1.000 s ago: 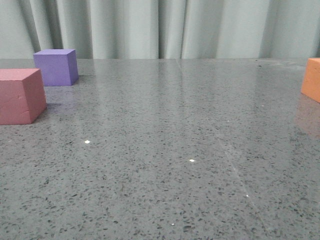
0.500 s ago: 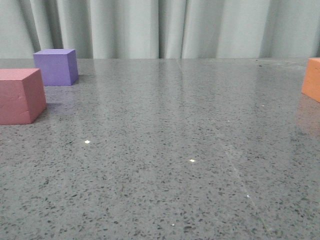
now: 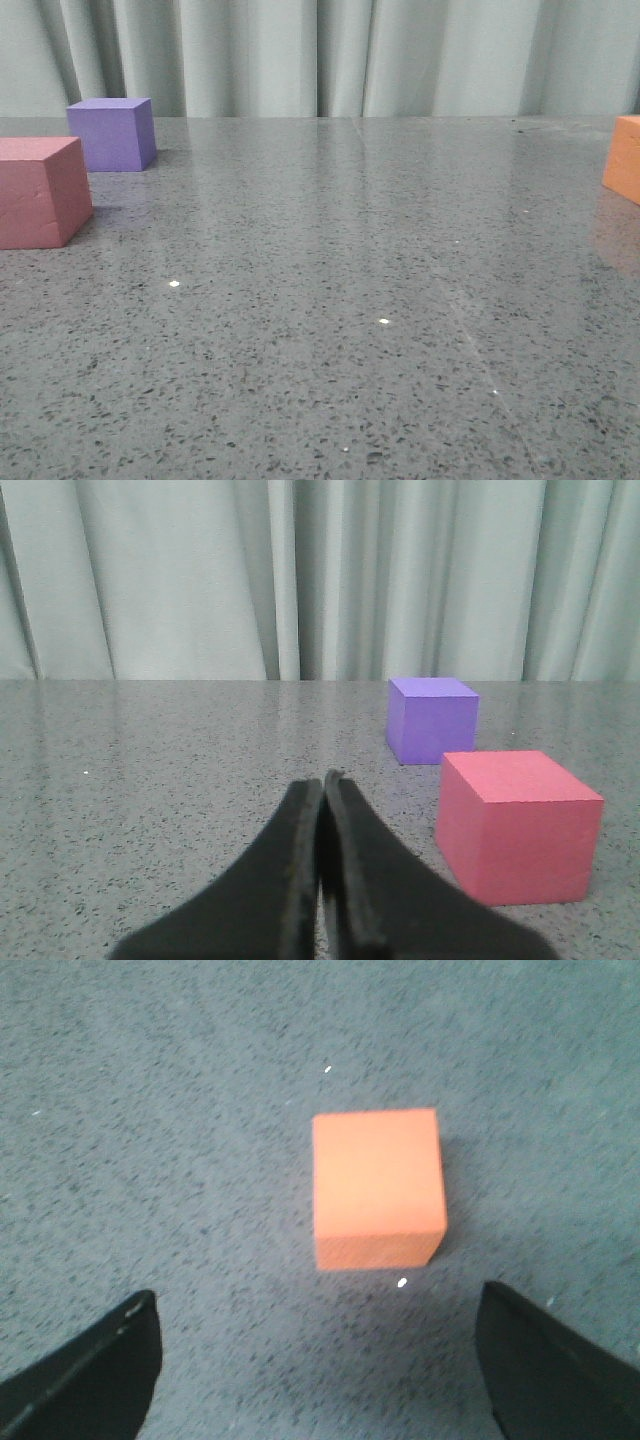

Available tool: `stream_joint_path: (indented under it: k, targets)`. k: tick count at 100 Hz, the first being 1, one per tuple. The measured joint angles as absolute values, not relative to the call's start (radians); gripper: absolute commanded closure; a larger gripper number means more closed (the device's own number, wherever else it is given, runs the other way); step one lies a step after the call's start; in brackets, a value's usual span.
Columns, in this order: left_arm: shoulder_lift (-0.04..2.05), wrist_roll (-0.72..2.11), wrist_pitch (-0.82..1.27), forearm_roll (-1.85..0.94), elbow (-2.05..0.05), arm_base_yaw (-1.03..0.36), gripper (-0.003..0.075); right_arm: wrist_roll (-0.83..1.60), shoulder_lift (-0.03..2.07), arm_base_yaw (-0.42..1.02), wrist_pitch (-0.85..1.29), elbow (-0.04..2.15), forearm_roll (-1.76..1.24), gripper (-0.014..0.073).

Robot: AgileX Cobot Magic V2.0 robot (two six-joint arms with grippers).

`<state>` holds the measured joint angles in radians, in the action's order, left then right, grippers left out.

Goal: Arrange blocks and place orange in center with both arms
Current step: 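Lower the right gripper and grasp the orange cube, lifting it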

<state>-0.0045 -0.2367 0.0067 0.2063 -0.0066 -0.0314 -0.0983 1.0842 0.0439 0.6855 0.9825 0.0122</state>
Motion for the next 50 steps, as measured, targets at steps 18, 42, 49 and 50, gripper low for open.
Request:
stream_joint_path:
  k: [18, 42, 49, 50]
  targets:
    - [-0.004, -0.237, 0.007, 0.206, -0.007, -0.031, 0.0739, -0.098, 1.220, 0.044, 0.704, 1.101, 0.058, -0.0041]
    - [-0.004, -0.237, 0.007, 0.206, -0.007, -0.031, 0.0739, -0.096, 1.404, 0.044, 0.739, 1.210, 0.099, -0.0041]
    - [-0.004, -0.237, 0.007, 0.206, -0.007, -0.031, 0.0739, -0.096, 1.444, 0.044, 0.739, 1.222, 0.101, -0.0041]
    - [-0.004, -0.237, 0.007, 0.206, -0.007, -0.031, 0.0739, -0.096, 1.451, 0.044, 0.739, 1.225, 0.103, -0.0041]
